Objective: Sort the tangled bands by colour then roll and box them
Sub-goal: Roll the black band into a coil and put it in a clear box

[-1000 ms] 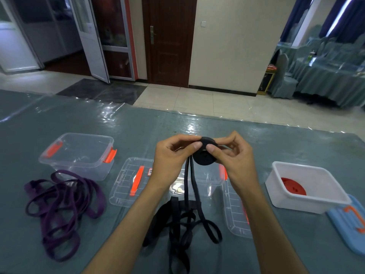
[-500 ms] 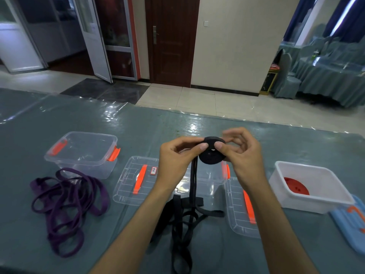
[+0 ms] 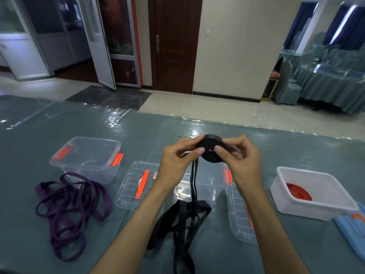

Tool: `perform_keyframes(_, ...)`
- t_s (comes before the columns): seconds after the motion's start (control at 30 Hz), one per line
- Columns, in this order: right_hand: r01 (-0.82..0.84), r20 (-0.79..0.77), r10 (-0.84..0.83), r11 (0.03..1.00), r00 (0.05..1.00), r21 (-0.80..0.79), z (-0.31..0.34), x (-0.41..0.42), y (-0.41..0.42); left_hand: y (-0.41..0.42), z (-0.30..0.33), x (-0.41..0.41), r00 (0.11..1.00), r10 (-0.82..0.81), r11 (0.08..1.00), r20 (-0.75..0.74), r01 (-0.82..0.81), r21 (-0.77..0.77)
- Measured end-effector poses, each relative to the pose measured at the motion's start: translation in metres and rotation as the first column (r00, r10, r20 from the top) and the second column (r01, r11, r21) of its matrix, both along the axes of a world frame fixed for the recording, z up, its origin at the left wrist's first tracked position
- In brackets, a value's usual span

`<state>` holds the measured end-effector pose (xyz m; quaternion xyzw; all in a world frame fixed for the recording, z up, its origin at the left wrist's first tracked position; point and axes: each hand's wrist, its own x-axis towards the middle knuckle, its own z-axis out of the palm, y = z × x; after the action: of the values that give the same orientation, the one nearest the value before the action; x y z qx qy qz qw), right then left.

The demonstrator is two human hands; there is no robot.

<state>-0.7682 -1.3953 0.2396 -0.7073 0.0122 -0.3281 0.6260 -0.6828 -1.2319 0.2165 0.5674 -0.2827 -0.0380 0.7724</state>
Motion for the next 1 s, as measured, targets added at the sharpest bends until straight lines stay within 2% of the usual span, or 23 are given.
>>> perform_keyframes(0.1, -0.045, -0.071, 0.046, 0.999, 0.996, 0.023, 0.0, -0.005, 0.003, 0.001, 0.005, 0.002, 0.999, 0.048, 0.994, -0.011, -0.049, -0.097)
perform_keyframes(0.17, -0.047, -0.061, 0.052, 0.996, 0.997, 0.076, 0.008, -0.009, 0.003, -0.002, 0.007, -0.002, 0.998, 0.056, 0.992, -0.017, -0.058, -0.115)
perform_keyframes(0.3, -0.031, 0.032, 0.029, 0.998, 0.999, 0.057, 0.011, -0.01, 0.004, -0.006, 0.009, -0.003, 0.999, -0.016, 0.994, -0.038, 0.012, -0.108)
perform_keyframes(0.43, 0.003, -0.036, 0.0, 0.995, 0.999, 0.096, 0.008, -0.01, 0.001, -0.012, 0.013, 0.0, 0.998, 0.035, 0.993, -0.058, -0.041, -0.11)
perform_keyframes(0.5, -0.01, -0.018, 0.013, 0.992, 1.0, 0.126, 0.012, -0.01, -0.003, -0.016, 0.012, -0.004, 0.998, 0.05, 0.993, -0.038, -0.054, -0.109)
perform_keyframes(0.63, 0.037, 0.088, -0.04, 0.999, 0.995, 0.029, 0.015, -0.009, -0.003, -0.014, 0.009, -0.005, 0.999, -0.033, 0.997, 0.018, 0.034, -0.071)
perform_keyframes(0.7, 0.036, 0.053, -0.036, 0.999, 0.998, -0.001, 0.014, -0.009, -0.002, -0.01, 0.009, -0.002, 1.0, -0.027, 0.997, 0.012, 0.028, -0.076)
perform_keyframes(0.8, -0.022, -0.019, 0.023, 0.998, 1.0, 0.05, 0.016, -0.01, -0.002, -0.007, 0.01, -0.001, 0.999, 0.025, 0.996, -0.028, -0.028, -0.085)
perform_keyframes(0.9, -0.01, 0.02, 0.01, 1.0, 1.0, -0.003, 0.016, -0.006, 0.0, -0.004, 0.005, -0.003, 1.0, 0.005, 0.999, -0.021, -0.006, -0.05)
perform_keyframes(1.0, 0.013, 0.028, -0.015, 0.999, 0.999, 0.053, 0.014, -0.002, 0.004, 0.003, 0.005, 0.002, 0.999, -0.041, 0.998, -0.015, 0.04, -0.047)
